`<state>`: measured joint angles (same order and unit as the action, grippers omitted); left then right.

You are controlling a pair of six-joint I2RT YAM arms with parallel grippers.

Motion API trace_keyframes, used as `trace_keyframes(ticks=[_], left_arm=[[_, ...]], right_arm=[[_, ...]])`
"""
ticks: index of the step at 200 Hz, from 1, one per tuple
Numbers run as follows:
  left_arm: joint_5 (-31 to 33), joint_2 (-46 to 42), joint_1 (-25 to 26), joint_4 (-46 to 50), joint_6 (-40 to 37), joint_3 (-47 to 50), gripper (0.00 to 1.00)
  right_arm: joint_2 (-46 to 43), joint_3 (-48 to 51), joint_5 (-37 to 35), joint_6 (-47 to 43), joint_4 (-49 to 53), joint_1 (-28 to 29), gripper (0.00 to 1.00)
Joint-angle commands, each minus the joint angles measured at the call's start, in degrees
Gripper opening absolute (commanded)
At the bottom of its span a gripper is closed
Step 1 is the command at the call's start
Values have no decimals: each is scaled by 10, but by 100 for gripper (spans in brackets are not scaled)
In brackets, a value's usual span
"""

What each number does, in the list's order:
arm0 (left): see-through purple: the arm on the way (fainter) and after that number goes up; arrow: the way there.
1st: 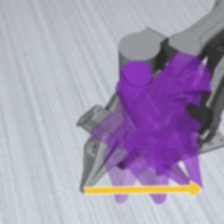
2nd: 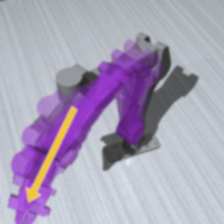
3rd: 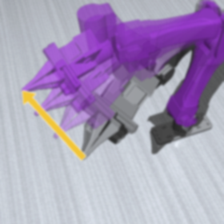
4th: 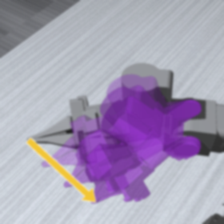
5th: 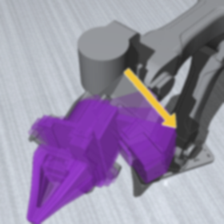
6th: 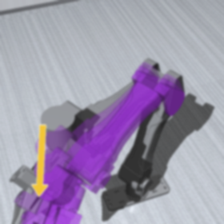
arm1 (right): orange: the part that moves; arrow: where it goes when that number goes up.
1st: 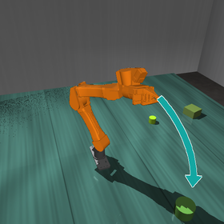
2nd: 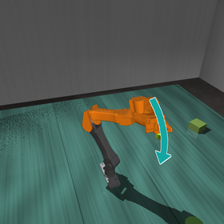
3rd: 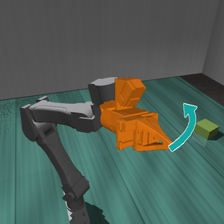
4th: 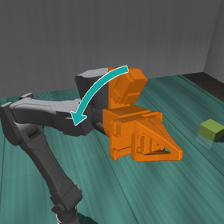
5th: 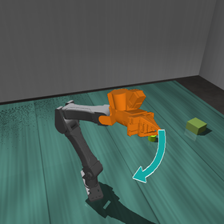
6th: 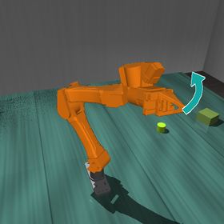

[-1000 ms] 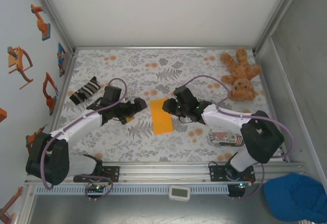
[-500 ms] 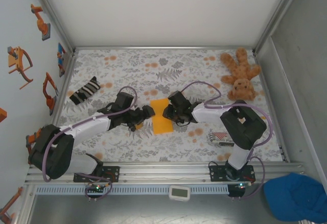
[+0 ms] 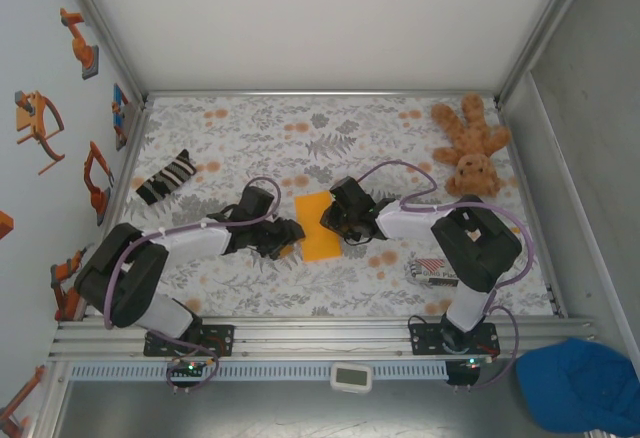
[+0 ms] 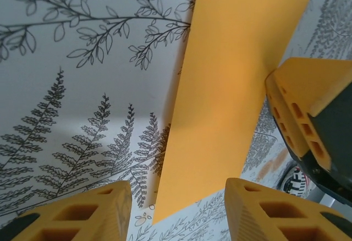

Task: Fold a paper plane with a square sheet of paper (pick it up from the middle)
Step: Third fold the triangle at the center of the table.

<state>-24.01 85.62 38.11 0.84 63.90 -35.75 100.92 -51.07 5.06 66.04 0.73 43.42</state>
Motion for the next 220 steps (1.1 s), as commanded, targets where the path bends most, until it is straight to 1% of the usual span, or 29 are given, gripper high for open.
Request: trace_keyframes(ticks=[1,21,40,67,90,108,148,169,204,220], left_arm=[[-2,16,7,-14,5,4,44],[-11,32,8,-27,5,0,41],[-29,48,9,-44,1,-7,41],[-51,70,9,-44,-17,-27,41],[-58,85,8,-39,-34,-43,41],[-56,82,6,-38,-42,-47,38],[-55,66,-14,-49,-55,-52,33],[-72,69,-25,-73,-51,-45,33],[-88,82,-46,-86,-57,-48,31],[-96,92,-47,-92,-55,-53,29]], right_arm=[[19,6,-19,15,31,-4,31],[19,7,-18,13,31,-4,31],[19,10,-10,10,16,-4,31],[19,10,-6,8,12,-4,32],[19,11,-5,7,12,-5,32],[17,13,-6,7,12,-5,32],[15,16,-7,6,12,-5,31],[13,17,-8,5,12,-6,31],[13,18,-8,5,12,-5,31],[11,19,-9,4,11,-5,31]])
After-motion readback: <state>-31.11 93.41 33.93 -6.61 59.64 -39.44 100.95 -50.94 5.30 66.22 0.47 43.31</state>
